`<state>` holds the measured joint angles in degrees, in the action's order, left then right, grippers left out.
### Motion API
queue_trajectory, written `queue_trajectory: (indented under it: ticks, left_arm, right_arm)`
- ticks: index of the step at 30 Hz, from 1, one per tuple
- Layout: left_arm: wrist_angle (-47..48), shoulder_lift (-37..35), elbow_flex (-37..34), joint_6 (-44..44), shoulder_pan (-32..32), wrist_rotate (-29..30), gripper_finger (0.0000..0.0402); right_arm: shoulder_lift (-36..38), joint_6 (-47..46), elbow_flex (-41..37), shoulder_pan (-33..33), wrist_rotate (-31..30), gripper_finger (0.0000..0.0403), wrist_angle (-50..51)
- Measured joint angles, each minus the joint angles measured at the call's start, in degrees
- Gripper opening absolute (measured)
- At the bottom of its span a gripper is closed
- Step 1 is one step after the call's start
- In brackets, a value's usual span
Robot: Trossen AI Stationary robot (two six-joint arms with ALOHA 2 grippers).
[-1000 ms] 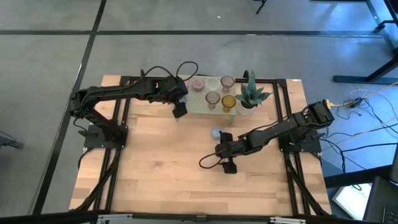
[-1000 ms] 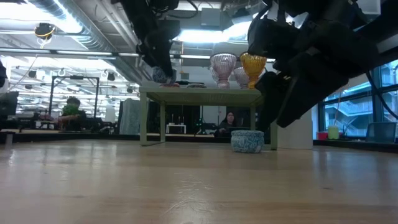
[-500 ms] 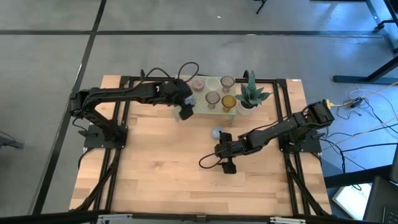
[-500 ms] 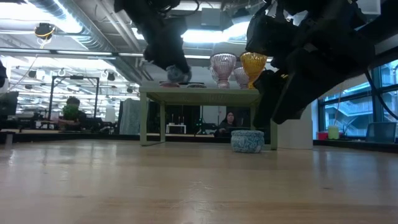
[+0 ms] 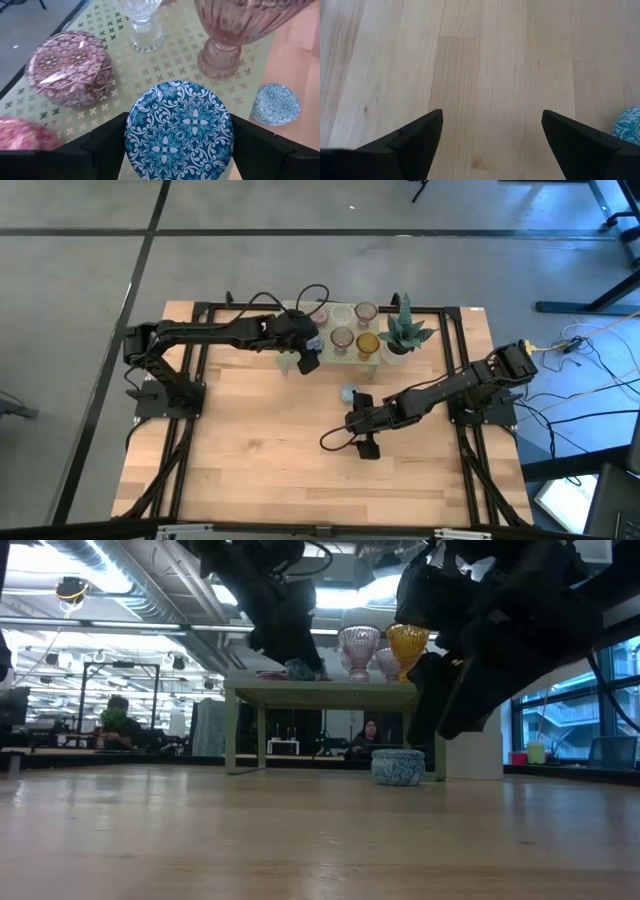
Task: Pick & Place candle stick holders
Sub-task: Align the blue scented candle with the purple scented candle on the shelf
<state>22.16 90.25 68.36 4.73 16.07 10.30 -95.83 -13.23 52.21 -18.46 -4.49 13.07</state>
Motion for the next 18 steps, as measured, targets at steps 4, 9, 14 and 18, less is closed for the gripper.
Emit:
queue_trajectory:
  ticks: [4,9,14,18]
  left_arm:
    - [-2.01,0.19,-0.04,-0.87,-0.06,-0.13,0.0295]
    - [-2.70,0.27,-0.04,-3.16,-0.14,-3.16,0.0300]
    - [-3.30,1.46,0.02,-5.91,-0.46,-3.21,0.0316]
    - [-3.22,1.72,-0.02,-6.01,-0.50,-2.54,0.0322]
  right_arm:
    - [0.00,-0.02,0.01,0.00,0.00,0.0343,-0.01]
    - [0.00,0.00,0.01,0.00,0.00,0.0343,0.00]
    - [0.00,-0.06,0.01,0.00,0.00,0.0343,-0.03]
    - [0.00,-0.02,0.01,0.02,0.00,0.0343,-1.25]
